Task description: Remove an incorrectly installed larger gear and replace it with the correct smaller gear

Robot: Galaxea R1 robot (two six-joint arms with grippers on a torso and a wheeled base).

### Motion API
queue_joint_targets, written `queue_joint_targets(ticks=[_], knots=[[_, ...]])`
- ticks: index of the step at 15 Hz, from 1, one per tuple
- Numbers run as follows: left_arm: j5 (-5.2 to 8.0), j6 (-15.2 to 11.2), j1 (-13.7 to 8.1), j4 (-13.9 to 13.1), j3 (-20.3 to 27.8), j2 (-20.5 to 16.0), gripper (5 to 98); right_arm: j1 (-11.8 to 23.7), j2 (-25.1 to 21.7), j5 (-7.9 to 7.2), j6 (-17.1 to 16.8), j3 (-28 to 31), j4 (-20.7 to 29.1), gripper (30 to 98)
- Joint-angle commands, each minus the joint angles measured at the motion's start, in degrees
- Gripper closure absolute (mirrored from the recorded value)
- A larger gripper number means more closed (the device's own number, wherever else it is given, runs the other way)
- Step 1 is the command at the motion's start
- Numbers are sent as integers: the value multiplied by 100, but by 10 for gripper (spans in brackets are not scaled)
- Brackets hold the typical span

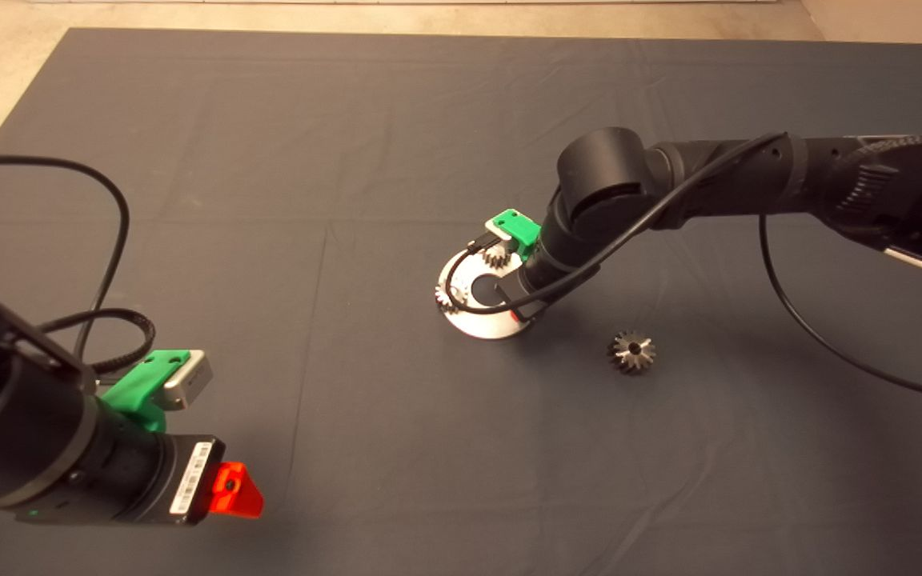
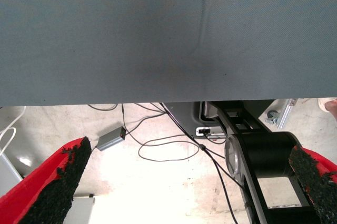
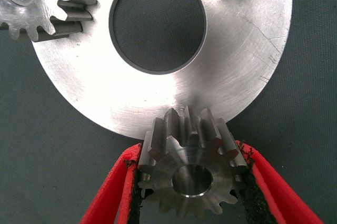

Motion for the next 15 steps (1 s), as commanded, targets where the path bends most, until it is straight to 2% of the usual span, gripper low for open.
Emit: queue_joint_targets(ticks=[1,15], knots=[[11,-8,-32,-102,74,-16,59,49,53,-597,-5,-147,-149,882],[8,-8,-32,-102,74,-16,59,75,53,-588,22,55,-131,882]])
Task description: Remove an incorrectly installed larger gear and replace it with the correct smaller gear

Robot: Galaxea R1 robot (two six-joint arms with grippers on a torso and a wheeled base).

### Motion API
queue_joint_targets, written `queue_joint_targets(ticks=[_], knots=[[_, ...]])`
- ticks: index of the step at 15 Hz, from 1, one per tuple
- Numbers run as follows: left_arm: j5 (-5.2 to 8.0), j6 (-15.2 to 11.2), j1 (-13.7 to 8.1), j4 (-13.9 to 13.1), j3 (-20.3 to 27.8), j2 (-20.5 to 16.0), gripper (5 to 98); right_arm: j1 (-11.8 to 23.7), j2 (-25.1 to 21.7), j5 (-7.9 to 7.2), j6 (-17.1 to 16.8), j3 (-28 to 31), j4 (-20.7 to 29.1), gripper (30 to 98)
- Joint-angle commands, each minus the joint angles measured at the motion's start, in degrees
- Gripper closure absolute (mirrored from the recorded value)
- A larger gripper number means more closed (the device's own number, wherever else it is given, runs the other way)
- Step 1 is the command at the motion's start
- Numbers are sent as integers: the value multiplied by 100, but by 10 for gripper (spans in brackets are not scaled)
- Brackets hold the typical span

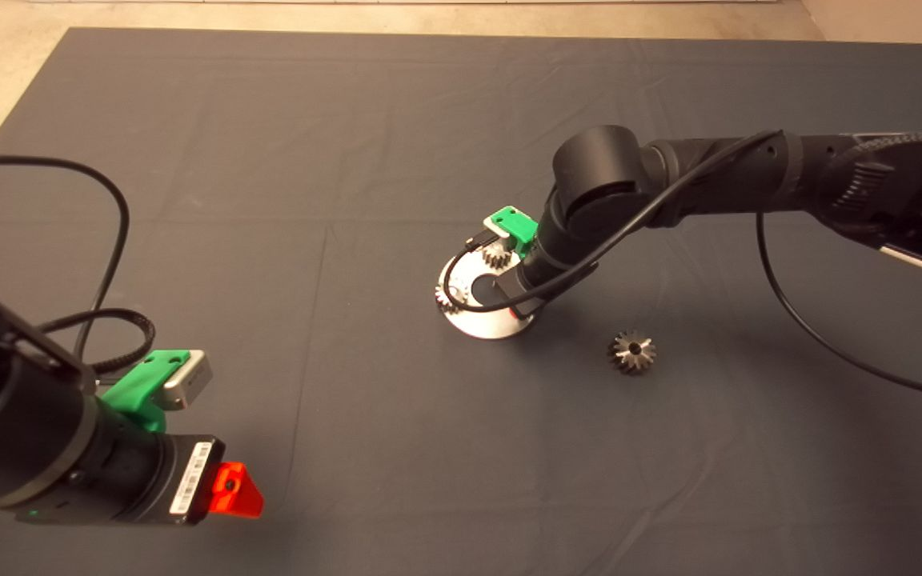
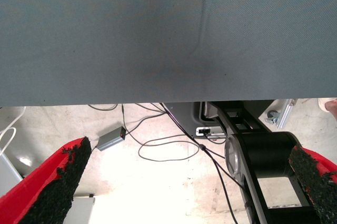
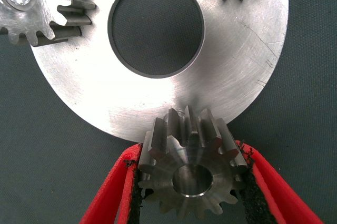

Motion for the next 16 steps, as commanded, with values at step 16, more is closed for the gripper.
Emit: queue_joint_targets(ticks=[16], knots=[[4,-17,-32,-102,74,-10,60,72,56,-259,29,16,-113,881]])
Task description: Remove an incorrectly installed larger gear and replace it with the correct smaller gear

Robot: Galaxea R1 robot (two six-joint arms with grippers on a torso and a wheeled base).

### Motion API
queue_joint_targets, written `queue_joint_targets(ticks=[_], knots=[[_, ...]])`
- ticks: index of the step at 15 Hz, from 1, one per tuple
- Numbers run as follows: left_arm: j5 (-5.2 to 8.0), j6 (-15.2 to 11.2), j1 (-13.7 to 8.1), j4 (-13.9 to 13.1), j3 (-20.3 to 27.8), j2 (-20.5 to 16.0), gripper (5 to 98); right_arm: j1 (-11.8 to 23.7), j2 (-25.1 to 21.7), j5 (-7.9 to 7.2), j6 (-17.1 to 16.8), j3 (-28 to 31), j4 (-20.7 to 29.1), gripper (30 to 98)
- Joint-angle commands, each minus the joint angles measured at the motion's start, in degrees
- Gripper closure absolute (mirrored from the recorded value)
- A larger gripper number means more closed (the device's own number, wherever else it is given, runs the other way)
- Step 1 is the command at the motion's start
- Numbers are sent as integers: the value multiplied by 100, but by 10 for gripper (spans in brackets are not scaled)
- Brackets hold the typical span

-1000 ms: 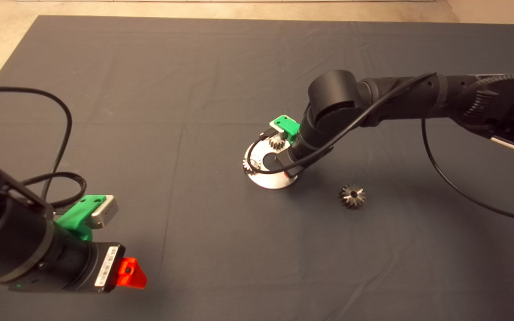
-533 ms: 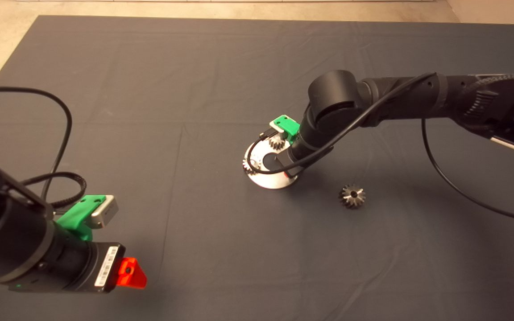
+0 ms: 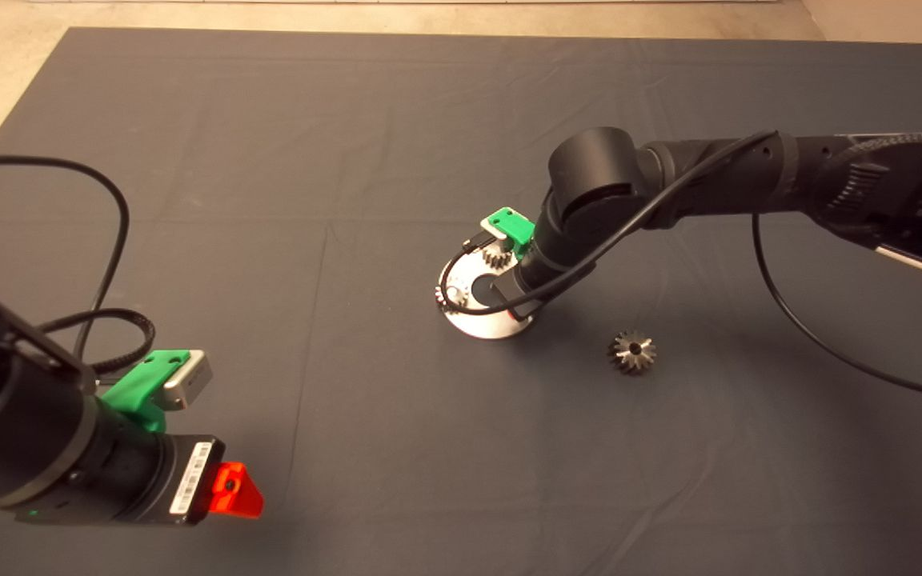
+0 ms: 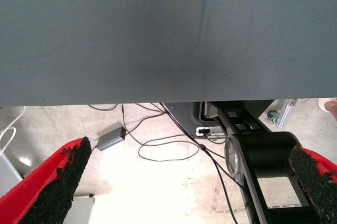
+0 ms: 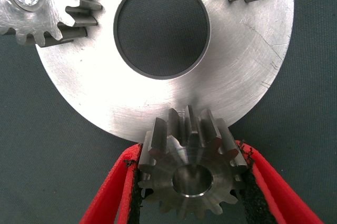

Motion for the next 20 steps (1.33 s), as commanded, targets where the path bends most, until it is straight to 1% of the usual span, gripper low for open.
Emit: queue_joint_targets(ticks=[1,5,8,15,19,20], knots=[[5,-17,-32,-102,74,-10,59,76,31,-222,28,12,-107,882],[5,-8,-32,-102,74,-10,59,76,-40,-222,28,21,-107,882],[5,-8,-32,-102,82,-10,59,76,49,-214,37,21,-98,882],[5,-8,-32,-102,74,-10,59,67,14,-214,37,42,-85,882],[5,-8,-32,-102,74,-1,59,67,-3,-214,107,74,-80,881],[5,-8,-32,-102,82,-1,59,67,-30,-239,107,90,-89,882]])
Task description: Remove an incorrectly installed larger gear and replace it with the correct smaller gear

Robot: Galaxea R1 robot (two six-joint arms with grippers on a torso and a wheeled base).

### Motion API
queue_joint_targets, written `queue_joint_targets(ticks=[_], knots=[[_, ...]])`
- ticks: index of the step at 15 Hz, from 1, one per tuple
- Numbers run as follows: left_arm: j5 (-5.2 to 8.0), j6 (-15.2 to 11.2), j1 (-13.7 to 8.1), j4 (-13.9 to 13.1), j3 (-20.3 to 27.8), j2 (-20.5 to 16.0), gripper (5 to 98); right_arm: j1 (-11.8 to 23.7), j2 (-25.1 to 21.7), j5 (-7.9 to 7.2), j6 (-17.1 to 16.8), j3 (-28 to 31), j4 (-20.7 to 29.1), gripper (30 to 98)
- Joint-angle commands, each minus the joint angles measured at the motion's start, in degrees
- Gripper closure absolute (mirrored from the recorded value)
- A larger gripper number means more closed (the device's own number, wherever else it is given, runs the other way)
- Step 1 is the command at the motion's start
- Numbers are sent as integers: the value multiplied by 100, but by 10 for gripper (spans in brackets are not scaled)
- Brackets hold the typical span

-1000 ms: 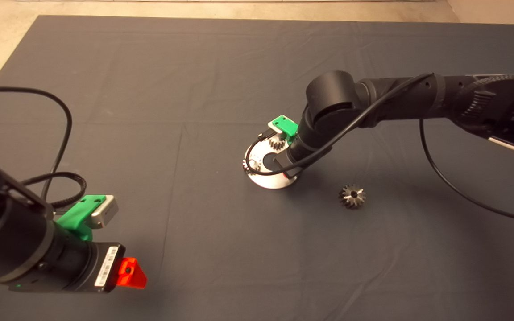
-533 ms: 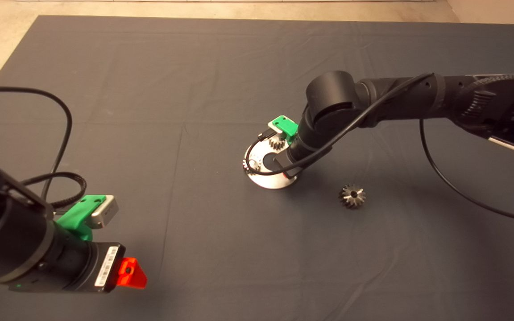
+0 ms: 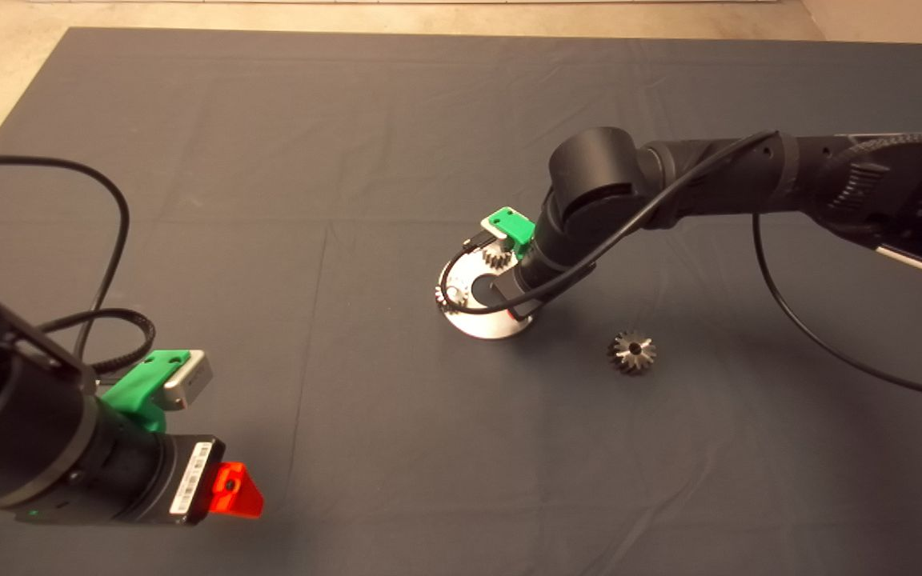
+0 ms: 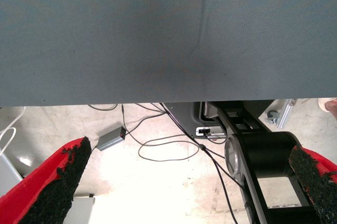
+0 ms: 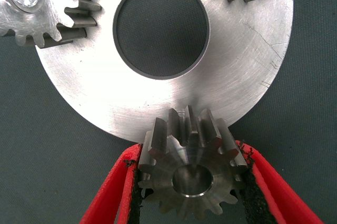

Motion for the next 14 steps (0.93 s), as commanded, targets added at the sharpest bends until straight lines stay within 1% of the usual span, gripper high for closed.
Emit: queue_joint_targets(ticks=[1,6,14], knots=[[5,-8,-23,-102,74,-1,59,67,-79,-258,64,97,-89,882],[5,-8,-23,-102,74,-1,59,164,-82,-243,64,106,-57,882],[5,-26,-23,-102,83,-1,59,190,-55,-235,73,124,23,881]])
